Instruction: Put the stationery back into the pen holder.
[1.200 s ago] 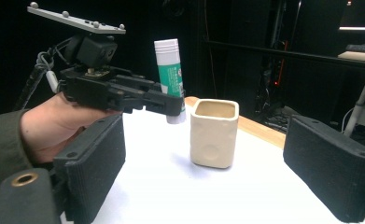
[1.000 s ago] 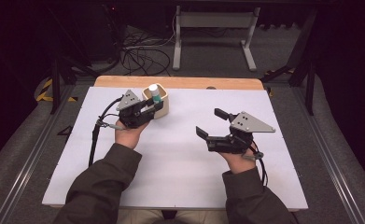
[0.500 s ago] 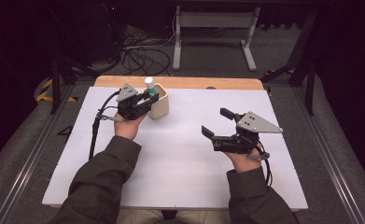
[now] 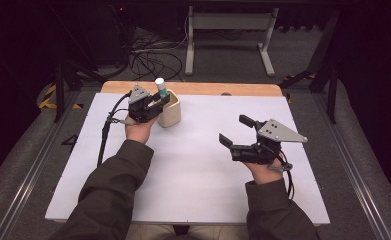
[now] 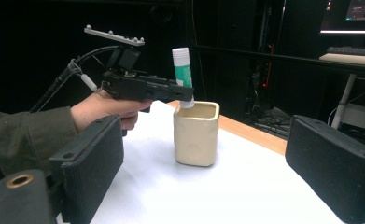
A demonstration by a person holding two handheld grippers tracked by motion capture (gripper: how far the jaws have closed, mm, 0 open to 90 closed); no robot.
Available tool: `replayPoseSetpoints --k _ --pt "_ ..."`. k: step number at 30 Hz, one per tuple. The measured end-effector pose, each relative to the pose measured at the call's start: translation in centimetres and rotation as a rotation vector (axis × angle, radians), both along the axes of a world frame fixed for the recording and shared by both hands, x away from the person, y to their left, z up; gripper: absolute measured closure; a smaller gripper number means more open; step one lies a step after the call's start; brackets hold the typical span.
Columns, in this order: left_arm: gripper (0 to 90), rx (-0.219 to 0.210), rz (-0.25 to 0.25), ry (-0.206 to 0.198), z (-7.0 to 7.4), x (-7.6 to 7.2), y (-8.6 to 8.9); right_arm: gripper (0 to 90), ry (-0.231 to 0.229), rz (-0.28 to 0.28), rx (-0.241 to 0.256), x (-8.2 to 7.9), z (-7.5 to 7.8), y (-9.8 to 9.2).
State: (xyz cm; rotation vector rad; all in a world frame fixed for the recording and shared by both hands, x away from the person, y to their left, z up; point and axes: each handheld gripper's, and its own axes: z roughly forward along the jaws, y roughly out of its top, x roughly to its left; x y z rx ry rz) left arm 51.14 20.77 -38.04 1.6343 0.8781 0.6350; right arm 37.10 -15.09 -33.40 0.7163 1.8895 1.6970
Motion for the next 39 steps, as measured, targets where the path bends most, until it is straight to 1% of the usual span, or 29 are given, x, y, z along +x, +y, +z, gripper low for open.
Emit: replayPoseSetpoints --k 9,11,16,23,32,36,39 --pt "65.6 0.011 0.034 0.018 -1.0 1.0 0.1 12.1 0.0 -0.011 0.011 0.0 0.1 -0.5" --pt "65.5 0.012 0.039 0.028 -1.2 1.2 0.1 12.1 -0.001 -0.011 0.01 0.0 0.1 -0.5" --pt "65.4 0.018 0.053 0.035 -1.6 1.5 0.2 12.1 0.001 -0.013 0.011 0.1 0.1 -0.6" --pt "65.2 0.026 0.065 0.045 -2.1 1.9 0.0 12.1 0.004 -0.014 0.014 0.1 0.1 -0.7" --pt "65.0 0.014 0.076 0.056 -2.6 2.3 -0.3 12.1 0.002 -0.015 0.016 0.1 0.2 -0.8" --pt "64.8 0.019 0.079 0.055 -2.7 2.4 -0.2 12.1 0.008 -0.014 0.024 0.1 0.2 -0.9" --pt "64.8 0.019 0.081 0.056 -2.7 2.4 -0.2 12.1 0.007 -0.012 0.021 0.1 0.2 -0.8"
